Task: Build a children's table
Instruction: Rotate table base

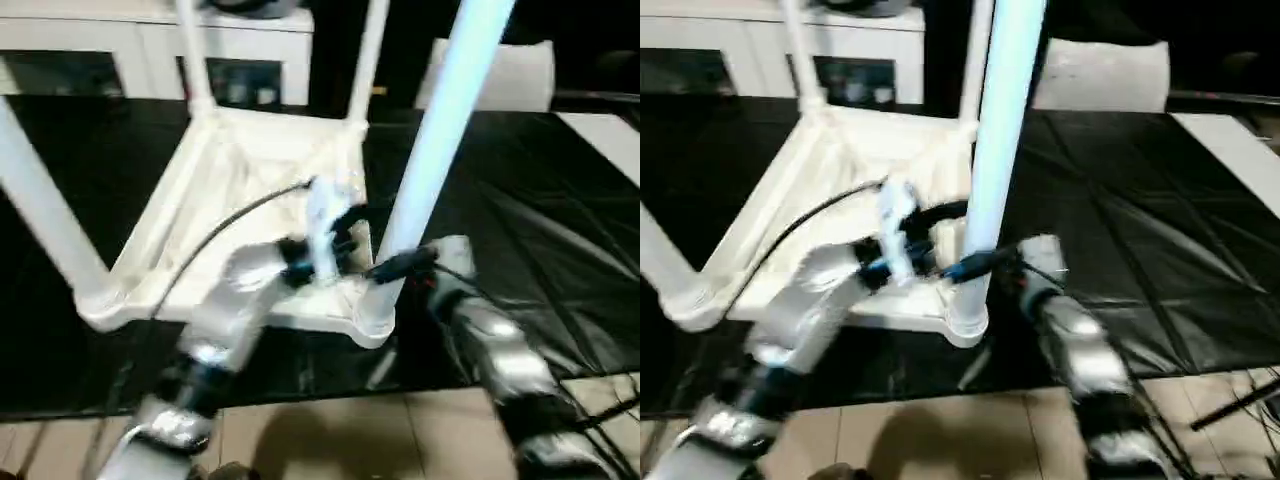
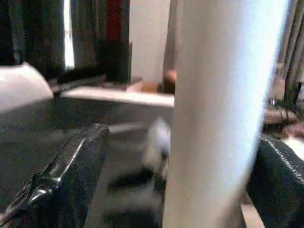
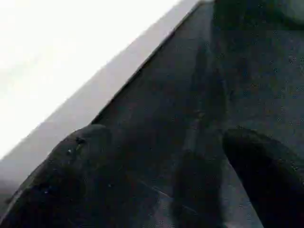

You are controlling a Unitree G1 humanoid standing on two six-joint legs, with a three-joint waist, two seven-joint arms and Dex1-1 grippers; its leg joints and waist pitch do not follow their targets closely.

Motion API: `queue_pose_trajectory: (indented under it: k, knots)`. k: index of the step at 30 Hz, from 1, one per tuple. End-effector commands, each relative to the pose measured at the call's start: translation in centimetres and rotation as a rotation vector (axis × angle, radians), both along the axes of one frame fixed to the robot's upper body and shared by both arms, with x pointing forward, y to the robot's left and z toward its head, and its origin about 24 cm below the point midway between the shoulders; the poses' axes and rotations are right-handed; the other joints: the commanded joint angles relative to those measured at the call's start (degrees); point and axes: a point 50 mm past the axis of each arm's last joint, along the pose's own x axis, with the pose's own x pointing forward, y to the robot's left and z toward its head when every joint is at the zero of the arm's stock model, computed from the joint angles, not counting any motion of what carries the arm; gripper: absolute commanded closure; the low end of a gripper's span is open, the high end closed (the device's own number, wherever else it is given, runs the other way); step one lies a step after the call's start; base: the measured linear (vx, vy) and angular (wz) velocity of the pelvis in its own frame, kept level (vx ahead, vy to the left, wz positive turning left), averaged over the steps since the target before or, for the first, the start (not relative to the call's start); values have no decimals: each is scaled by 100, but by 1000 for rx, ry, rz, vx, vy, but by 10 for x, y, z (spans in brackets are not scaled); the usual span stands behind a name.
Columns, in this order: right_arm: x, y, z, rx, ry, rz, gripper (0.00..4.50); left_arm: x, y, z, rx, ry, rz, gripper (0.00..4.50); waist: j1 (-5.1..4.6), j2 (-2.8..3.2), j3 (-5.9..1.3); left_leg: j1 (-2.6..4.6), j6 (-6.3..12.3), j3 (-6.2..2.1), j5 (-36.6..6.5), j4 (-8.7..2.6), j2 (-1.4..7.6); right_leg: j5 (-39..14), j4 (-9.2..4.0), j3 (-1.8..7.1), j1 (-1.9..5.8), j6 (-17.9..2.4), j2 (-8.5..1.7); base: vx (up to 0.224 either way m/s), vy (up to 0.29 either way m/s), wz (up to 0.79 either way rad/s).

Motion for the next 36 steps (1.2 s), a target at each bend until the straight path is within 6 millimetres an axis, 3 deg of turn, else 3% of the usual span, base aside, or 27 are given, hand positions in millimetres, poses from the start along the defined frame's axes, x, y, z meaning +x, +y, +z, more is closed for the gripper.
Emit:
queue_pose_trajectory:
  k: [1,4,8,11,14,20,23,24,26,27,28,30,36]
  knots:
    - [-4,-10,10,7,-38,9,0,-2,13,-8,58,21,6,5,45,44,-332,198,91,-153,-1062,-428,450,47,-421,216,159,-1388,-501,0,0,0]
    - [-15,-17,15,-13,-46,50,0,-7,31,-19,143,32,-9,5,30,64,-313,203,-29,-163,-1336,-465,440,-400,-458,222,129,-1287,-487,0,0,0]
    - [-35,-25,22,-38,-35,92,0,-5,61,-32,292,25,32,5,51,94,-309,207,-76,-177,-1344,-485,442,-366,-461,227,107,-1183,-471,0,0,0]
    - [-43,-24,23,-46,-22,120,0,-4,70,-35,341,37,28,5,70,105,-311,219,-103,-176,-1427,-492,446,-408,-459,230,86,-1193,-490,0,0,0]
    - [-53,-20,24,-53,-5,158,0,-3,79,-35,384,44,5,41,101,101,-304,225,-164,-179,-1515,-503,442,-538,-469,233,74,-1169,-492,0,0,0]
    - [-72,-17,30,-52,37,272,0,-3,81,-43,582,20,-112,87,118,120,-283,232,-230,-195,-1726,-528,458,-854,-507,252,53,-1081,-526,0,0,0]
    - [-77,-21,32,-64,50,297,0,1,75,-45,597,10,-122,110,113,111,-288,218,-247,-200,-1718,-518,460,-798,-501,251,62,-1129,-541,0,0,0]
    - [-79,-22,32,-69,57,306,0,1,73,-45,602,6,-130,128,116,142,-294,221,-250,-202,-1694,-513,458,-738,-494,253,65,-1142,-544,0,0,0]
    - [-81,-23,32,-73,62,315,0,2,72,-46,605,5,-133,140,114,113,-296,202,-192,-192,-1549,-499,453,-506,-481,248,81,-1228,-545,0,0,0]
    - [-83,-25,33,-77,69,315,0,4,70,-46,612,3,-138,140,124,154,-303,209,-184,-198,-1512,-491,453,-445,-472,247,84,-1240,-547,0,0,0]
    - [-84,-27,33,-78,71,309,0,4,70,-46,614,3,-142,159,121,125,-304,202,-144,-192,-1478,-484,452,-350,-474,247,96,-1252,-540,0,0,0]
    - [-85,-29,34,-80,74,300,0,5,69,-46,616,3,-149,177,117,130,-310,199,-92,-194,-1431,-482,449,-280,-464,237,100,-1307,-542,0,0,0]
    - [-88,-30,33,-80,86,297,0,8,67,-45,633,2,-183,222,119,122,-299,212,-103,-194,-1522,-481,458,-502,-482,237,96,-1365,-552,0,0,0]
